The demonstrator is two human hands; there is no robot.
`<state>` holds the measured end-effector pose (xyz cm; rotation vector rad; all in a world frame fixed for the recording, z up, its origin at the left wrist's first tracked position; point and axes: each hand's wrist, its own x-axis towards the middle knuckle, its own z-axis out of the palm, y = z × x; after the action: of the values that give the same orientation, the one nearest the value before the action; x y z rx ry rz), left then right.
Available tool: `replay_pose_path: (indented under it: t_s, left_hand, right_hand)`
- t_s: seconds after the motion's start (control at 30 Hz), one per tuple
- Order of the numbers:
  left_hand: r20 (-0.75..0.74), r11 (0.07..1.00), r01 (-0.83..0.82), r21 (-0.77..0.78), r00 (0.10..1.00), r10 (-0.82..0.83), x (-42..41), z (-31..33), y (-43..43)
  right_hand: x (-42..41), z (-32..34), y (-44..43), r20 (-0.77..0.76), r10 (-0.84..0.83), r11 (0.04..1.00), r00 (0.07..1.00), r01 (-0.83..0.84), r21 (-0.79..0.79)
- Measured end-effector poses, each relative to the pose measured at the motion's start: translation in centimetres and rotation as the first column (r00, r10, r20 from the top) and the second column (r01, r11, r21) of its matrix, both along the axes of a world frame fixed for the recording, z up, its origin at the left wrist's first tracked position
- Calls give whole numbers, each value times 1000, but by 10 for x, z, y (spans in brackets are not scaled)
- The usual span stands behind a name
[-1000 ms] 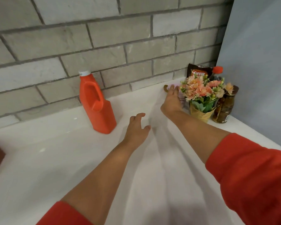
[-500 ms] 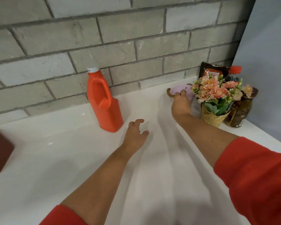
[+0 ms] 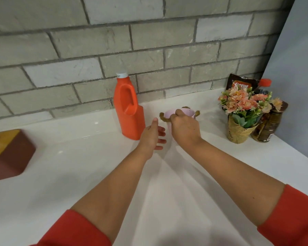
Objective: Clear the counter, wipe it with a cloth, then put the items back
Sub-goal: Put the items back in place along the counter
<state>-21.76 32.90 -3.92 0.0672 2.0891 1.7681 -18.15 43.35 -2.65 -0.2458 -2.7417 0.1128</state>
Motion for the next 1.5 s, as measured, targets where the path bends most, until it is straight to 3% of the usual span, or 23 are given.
replay_pose_path:
  t_s: [0.1,0.27,0.37,0.53,0.63,0.73,0.83,0.97,1.3,1.5]
  left_hand:
    - [90,999,24,32,996,-27,4,10,-18]
    - [89,999,4,46,996,-8,5,21,-63]
    - [77,999,-51,-4,996,51,2,27,-98]
    - [27,985,-155,-82,987,158,-3,35,-168]
    - [4,970,-203,-137,979,205,-5,38,-214]
    - [-9,954,-236,-186,971,239,-5,37,-254]
    - [-7,944,-247,-218,968,251,-7,31,-285]
    - [-21,940,-273,-206,961,275,-16,24,-316]
    - [-65,864,-502,24,862,503,-55,7,-335]
    - [-78,839,-531,118,838,541,-64,-4,-330]
  right_hand:
    - [17,11,-32,52,109,994,993,-109,0]
    - [27,19,-76,111,225,973,968,-228,24]
    - [28,15,-104,58,368,929,928,-364,-67]
    - [25,25,-145,-8,451,891,892,-451,-48]
    - [14,28,-161,-73,438,887,896,-444,-130]
    - [-5,22,-181,10,408,882,913,-392,-260]
    - [-22,10,-207,-1,507,786,862,-463,-409]
    - [-39,0,-241,20,622,710,783,-553,-435]
    - [-93,-20,-282,-6,503,729,864,-428,-535]
    - [-114,-29,-291,-9,421,740,907,-350,-575]
